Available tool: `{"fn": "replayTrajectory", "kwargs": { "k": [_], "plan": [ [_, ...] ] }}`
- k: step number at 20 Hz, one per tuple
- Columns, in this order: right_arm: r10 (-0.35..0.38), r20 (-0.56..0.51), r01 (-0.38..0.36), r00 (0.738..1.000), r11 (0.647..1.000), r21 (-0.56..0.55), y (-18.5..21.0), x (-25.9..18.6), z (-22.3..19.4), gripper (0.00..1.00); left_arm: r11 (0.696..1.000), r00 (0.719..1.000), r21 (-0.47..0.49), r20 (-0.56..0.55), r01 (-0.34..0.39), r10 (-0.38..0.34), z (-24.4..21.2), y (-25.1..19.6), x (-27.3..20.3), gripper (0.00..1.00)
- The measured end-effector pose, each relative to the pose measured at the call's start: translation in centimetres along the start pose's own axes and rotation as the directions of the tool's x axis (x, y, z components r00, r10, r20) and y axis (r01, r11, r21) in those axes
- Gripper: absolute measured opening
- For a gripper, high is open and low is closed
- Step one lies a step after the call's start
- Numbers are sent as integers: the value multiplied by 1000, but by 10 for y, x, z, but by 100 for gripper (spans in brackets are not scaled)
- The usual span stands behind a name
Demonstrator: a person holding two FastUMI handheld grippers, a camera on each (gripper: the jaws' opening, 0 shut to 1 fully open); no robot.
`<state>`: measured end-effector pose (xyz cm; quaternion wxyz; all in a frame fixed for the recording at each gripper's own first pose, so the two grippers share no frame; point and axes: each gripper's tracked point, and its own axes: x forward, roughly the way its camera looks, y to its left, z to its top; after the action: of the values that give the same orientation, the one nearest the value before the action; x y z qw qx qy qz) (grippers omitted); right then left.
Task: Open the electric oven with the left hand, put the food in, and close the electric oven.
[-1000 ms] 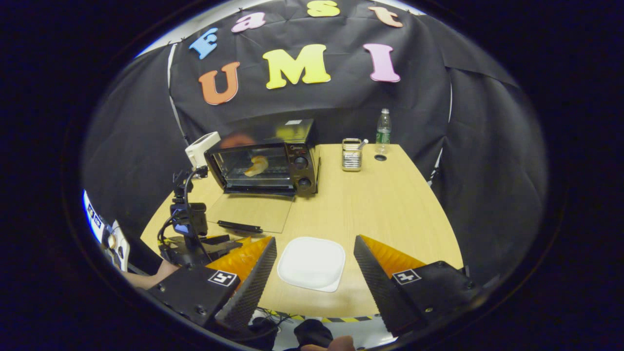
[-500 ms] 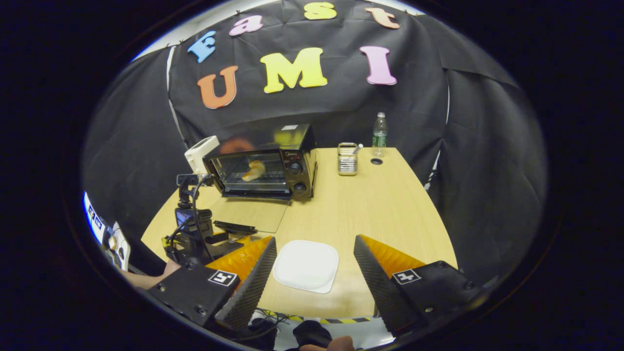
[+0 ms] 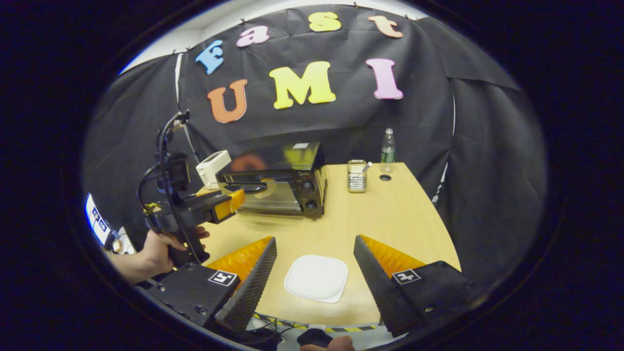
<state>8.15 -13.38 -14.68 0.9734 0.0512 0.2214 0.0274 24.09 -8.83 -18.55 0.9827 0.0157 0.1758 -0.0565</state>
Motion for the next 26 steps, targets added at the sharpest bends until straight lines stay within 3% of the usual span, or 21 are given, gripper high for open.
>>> {"fn": "replayTrajectory", "kwargs": {
  "k": [4,9,13,17,26],
  "plan": [
    [-23,119,22,993,1000,8,16,-12,33,97,1000,991,3,131,13,-14,75,6,-60,95],
    [-66,257,72,964,997,-13,52,-48,70,96,999,975,4,219,33,-33,120,23,-161,94],
    [-74,327,90,942,995,-33,88,-86,79,97,1000,968,14,250,9,-12,119,44,-238,94],
    [-62,356,82,933,996,-44,126,-123,67,97,999,968,-36,252,9,1,103,61,-297,94],
    [-19,324,45,946,996,-71,177,-177,17,97,994,971,-95,231,-48,68,61,82,-357,93]
  ]
}}
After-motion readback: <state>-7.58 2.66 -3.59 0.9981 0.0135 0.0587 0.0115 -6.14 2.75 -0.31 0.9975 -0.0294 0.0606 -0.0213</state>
